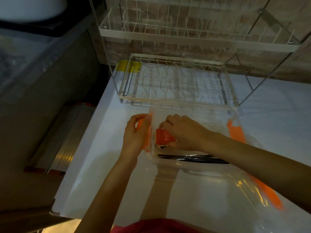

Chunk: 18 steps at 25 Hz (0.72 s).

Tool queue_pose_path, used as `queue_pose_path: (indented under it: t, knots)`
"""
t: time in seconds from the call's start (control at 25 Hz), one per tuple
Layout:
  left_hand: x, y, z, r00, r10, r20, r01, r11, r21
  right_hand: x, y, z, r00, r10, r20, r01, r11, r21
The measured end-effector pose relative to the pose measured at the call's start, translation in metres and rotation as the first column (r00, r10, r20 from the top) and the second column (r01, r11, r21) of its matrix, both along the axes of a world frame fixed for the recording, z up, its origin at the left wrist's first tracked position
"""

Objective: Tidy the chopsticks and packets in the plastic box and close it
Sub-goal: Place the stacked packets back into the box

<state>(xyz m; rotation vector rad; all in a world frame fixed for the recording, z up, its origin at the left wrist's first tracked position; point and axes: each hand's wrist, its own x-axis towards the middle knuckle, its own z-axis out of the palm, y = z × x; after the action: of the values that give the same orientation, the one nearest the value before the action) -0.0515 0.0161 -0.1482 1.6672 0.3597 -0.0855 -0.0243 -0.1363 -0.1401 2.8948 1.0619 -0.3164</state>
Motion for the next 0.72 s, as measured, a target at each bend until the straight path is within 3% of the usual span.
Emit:
queue_pose_path:
  t: [0.08, 0.2, 0.32, 0.56, 0.72]
  knots:
    - [0.0, 0.0, 0.0, 1.0, 0.0, 0.0, 0.0, 1.0, -0.001, -0.006, -0.004, 0.006, 0.998, 0.059, 0.036, -0.06, 0.998, 0.035]
    - [0.001, 0.0, -0.001, 1.0, 0.005, -0.014, -0.005, 1.0, -0.009, -0.013, -0.003, 0.0, 0.991, 0.102, 0.084, -0.098, 0.994, -0.043]
    - [0.001, 0.0, -0.002, 1.0, 0.0, -0.02, 0.0, 1.0, -0.006, -0.006, 0.001, -0.012, 0.995, 0.075, 0.067, -0.064, 0.987, -0.148]
    - [0.002, 0.0, -0.003, 0.999, 0.011, -0.032, -0.011, 1.0, -0.013, 0.005, 0.007, -0.023, 0.996, 0.084, 0.031, -0.076, 0.974, -0.211]
    - [0.002, 0.001, -0.003, 1.0, 0.003, -0.03, -0.004, 1.0, -0.014, 0.012, 0.004, -0.017, 0.999, 0.007, -0.036, -0.011, 0.992, -0.124]
